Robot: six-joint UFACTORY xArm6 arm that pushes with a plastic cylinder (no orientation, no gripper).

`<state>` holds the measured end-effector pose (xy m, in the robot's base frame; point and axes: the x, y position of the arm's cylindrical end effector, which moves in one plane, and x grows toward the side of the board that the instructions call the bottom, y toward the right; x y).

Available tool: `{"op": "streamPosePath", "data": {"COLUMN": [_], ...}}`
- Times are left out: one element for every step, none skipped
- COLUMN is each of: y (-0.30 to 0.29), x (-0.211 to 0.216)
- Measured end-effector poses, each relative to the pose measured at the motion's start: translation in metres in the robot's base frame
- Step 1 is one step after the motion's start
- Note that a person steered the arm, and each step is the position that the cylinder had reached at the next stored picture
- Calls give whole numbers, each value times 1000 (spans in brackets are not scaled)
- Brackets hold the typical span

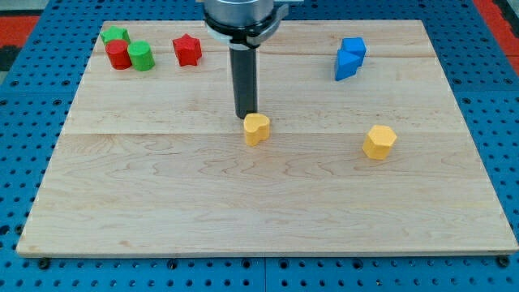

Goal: Slide the yellow heart to the left of the hexagon

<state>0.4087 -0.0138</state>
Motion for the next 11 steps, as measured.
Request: {"op": "streamPosePath", "data": {"y": [-8, -57, -42, 15, 76, 96, 66, 42, 52, 92, 129], "x": [4, 18, 29, 29, 29, 30, 27, 47, 87, 87, 87]}}
